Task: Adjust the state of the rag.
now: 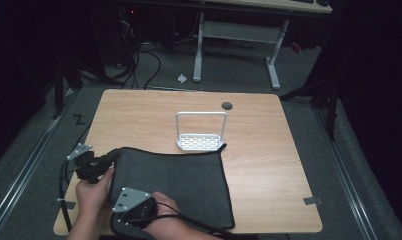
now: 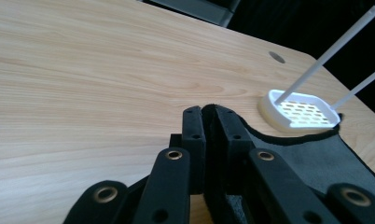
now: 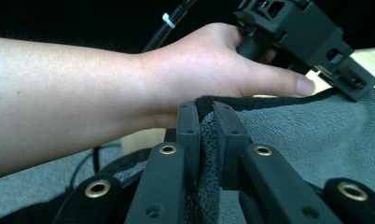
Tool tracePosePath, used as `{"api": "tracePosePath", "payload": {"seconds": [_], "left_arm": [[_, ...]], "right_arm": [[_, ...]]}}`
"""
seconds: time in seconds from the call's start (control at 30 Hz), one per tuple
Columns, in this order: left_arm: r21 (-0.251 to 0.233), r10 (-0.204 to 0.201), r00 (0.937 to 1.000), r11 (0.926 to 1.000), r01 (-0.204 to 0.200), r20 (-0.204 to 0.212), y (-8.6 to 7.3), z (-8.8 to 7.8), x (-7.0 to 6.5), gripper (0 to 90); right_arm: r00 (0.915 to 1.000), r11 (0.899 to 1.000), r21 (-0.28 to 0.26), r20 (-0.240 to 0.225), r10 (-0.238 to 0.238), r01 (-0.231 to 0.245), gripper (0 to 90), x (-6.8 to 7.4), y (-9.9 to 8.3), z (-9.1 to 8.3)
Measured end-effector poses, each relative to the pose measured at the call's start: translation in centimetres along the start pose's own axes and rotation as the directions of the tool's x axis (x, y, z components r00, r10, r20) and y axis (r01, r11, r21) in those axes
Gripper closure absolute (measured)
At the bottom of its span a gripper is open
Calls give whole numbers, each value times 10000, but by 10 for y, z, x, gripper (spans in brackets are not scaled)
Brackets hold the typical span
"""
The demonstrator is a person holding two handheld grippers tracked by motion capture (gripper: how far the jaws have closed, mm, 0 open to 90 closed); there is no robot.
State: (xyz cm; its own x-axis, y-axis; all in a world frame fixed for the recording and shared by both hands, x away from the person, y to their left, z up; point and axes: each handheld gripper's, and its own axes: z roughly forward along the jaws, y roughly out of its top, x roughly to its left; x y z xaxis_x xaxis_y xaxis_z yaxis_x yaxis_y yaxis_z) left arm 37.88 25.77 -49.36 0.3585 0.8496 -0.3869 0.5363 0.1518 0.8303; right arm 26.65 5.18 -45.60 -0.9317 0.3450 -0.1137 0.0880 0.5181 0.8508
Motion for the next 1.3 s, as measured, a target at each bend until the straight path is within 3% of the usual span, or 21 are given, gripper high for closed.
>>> {"api": "tracePosePath", "payload": {"seconds": [0.17,0.33,0.73,0.97,1.3], "left_arm": [[-57,54,9999,10000,-55,-141,5,-8,0,830],[-3,230,9997,9997,-230,108,6,12,-24,829],[403,917,9943,9948,-940,551,-1,69,-94,828],[795,1085,9918,9903,-1137,671,-5,94,-116,828],[1027,1259,9870,9854,-1361,998,-10,112,-143,828]], "right_arm": [[9998,9994,-289,-21,-178,178,825,3,11,-2],[9993,9994,-276,332,-197,206,824,-4,4,-20],[9886,9985,-171,1405,546,-527,823,-31,-55,-85],[9741,9916,124,1890,1244,-1290,822,-44,-96,-109],[9610,9866,391,2358,1447,-1581,820,-51,-121,-132]]}}
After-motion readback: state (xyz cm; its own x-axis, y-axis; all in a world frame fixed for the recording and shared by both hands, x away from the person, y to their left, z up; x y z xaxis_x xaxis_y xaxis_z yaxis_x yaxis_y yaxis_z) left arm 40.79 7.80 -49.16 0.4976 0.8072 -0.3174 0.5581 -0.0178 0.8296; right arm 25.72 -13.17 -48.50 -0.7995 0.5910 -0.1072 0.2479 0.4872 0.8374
